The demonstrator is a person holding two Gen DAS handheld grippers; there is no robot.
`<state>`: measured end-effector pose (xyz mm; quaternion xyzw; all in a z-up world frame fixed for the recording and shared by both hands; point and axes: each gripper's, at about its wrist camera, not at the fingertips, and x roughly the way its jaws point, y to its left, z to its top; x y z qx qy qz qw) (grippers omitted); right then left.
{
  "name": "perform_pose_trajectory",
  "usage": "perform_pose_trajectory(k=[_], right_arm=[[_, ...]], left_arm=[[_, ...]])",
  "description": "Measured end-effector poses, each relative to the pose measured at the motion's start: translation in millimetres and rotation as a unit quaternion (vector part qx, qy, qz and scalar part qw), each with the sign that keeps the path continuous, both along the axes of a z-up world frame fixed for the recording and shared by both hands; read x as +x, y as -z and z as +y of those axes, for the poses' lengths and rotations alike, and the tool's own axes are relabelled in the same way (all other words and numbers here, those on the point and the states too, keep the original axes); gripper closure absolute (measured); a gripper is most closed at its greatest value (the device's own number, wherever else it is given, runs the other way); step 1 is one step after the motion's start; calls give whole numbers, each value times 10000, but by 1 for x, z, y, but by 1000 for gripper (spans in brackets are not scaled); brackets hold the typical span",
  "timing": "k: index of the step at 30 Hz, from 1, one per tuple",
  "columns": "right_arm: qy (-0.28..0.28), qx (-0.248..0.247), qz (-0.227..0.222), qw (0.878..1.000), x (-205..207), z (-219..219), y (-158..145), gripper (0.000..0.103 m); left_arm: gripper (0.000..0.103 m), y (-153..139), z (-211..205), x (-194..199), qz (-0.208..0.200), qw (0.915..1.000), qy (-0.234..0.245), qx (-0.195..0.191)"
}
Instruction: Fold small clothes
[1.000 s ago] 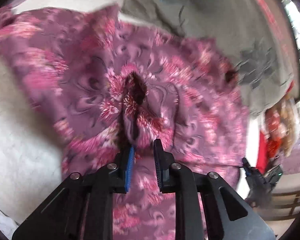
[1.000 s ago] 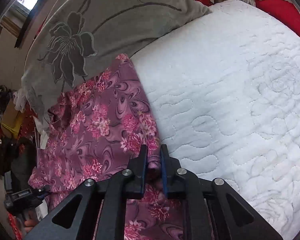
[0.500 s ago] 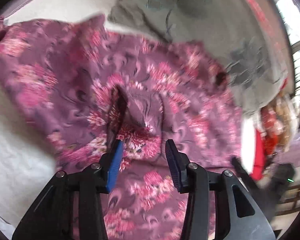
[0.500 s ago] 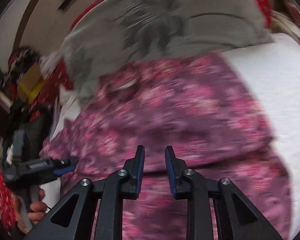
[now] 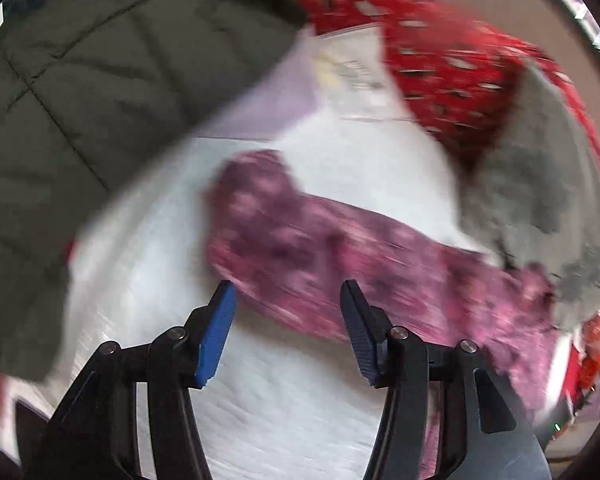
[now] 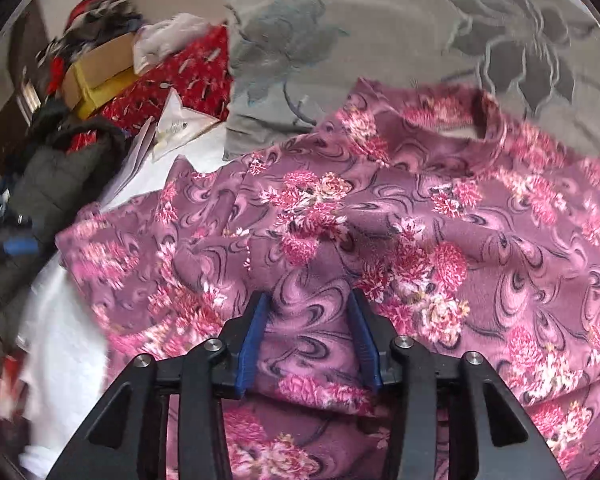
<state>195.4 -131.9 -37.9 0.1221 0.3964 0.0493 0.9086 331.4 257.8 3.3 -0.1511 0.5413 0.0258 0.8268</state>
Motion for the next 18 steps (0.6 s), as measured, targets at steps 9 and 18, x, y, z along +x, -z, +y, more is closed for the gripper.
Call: perform_pose_trajectory(k=[9, 18], right_arm=[[12, 92, -114, 9999, -2, -4, 1, 58], [14, 116, -119, 9999, -3, -4, 2, 58]], left_arm=[[50, 67, 41, 21, 426, 9889, -782, -1191], [97, 39, 17, 40, -184, 9915, -824, -986]])
